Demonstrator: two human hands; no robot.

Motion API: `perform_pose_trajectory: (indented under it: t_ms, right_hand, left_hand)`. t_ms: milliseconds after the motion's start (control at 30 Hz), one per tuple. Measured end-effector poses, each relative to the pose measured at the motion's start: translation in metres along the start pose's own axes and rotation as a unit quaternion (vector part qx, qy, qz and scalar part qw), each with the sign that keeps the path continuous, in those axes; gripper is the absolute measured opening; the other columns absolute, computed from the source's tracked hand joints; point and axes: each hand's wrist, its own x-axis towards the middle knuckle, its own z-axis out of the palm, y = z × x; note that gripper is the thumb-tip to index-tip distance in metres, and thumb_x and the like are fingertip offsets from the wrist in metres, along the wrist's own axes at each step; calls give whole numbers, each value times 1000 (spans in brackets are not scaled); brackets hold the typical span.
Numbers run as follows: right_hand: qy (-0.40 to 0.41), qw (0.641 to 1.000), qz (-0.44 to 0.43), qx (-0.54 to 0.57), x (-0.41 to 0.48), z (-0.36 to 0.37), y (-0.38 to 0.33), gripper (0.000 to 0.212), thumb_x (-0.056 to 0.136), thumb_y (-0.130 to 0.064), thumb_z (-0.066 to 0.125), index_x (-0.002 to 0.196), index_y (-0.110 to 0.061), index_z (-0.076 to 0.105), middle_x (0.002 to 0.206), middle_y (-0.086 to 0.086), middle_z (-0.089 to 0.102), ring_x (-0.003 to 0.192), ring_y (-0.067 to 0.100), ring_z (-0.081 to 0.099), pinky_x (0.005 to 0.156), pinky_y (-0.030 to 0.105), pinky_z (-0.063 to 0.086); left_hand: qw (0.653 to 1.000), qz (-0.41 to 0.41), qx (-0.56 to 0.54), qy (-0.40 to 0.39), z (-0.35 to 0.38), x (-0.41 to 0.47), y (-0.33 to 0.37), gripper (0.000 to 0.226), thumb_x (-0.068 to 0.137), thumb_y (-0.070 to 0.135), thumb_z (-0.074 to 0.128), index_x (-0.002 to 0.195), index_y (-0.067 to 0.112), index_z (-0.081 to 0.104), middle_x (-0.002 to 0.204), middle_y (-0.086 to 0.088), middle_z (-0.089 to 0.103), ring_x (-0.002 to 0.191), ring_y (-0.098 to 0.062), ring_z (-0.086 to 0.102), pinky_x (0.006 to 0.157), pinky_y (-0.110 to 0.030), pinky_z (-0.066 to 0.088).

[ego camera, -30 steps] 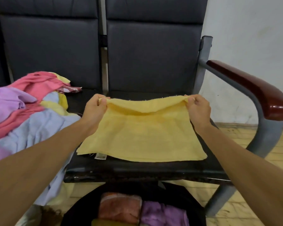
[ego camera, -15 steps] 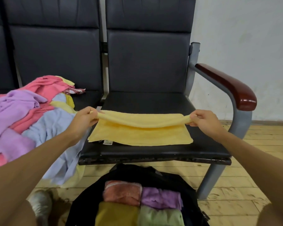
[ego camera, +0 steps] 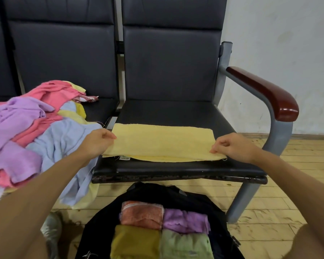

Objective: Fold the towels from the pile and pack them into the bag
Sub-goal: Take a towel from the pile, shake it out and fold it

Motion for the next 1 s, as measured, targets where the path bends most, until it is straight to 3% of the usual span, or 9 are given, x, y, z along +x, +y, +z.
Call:
perform_pose_trajectory:
  t_ms: [67,200,367,500,600,667,733,867,1000]
  right_hand:
    - [17,999,10,-34,2,2,-2,13,95,-26,59,92,-22,71,93,-7,67,87,10,58,70,18,42]
    - [54,993,69,-77,12,11,-5,14,95,-21,58,100,-12,67,94,-2,64,84,11,56,70,23,44]
    - [64,978,197,-14,29,21,-6,26,90,-30,67,98,-5,65,86,5,63,81,18,59,65,25,44]
    - [65,964,248,65,38,23,-14,32,85,-26,74,101,-9,52,90,4,55,85,20,53,78,30,46]
    - [32,959,257,116,43,26,-19,41,83,-23,76,113,-7,52,105,7,56,85,19,51,80,34,46]
    - [22,955,248,159,44,26,-22,45,82,-20,76,118,-6,52,106,7,55,85,20,51,80,35,44]
    - [18,949,241,202,42,24,-25,50,81,-16,77,122,-6,52,112,11,56,93,24,53,77,35,44]
    - [-61,928,237,281,36,18,-25,46,74,-7,82,113,0,58,111,16,62,92,26,60,62,32,51]
    - [-157,922,219,279,32,14,-27,45,73,-5,81,114,-2,63,109,11,70,99,24,68,77,34,59]
  left_hand:
    - [999,-9,30,13,4,3,-1,27,91,3,53,115,10,63,116,-10,59,103,-24,56,70,-22,44]
    - [991,-68,114,4,9,15,-6,45,89,25,64,127,0,55,125,-22,56,116,-35,51,96,-41,45]
    - [980,-143,129,-50,17,18,3,66,92,35,62,141,-3,38,142,-20,45,129,-35,43,105,-37,35]
    - [985,-133,102,-40,23,15,13,50,97,25,54,136,-4,41,135,-21,49,124,-34,46,90,-32,36]
    - [987,-160,-27,-23,19,10,11,45,93,15,59,132,-5,45,129,-21,52,118,-34,51,91,-36,43]
    - [956,-199,-214,-35,11,1,14,42,87,3,65,125,-7,50,124,-22,57,109,-34,57,88,-40,50]
    - [897,-242,-366,-54,0,-8,19,33,84,2,69,115,-2,57,106,-17,64,91,-27,63,71,-34,56]
    - [852,-230,-466,-67,-18,-19,28,21,88,23,67,78,12,52,50,-1,50,38,-8,45,34,-17,34]
    - [886,-185,-423,-39,-21,-20,49,29,99,24,52,74,11,47,36,2,37,26,-5,31,31,-13,24]
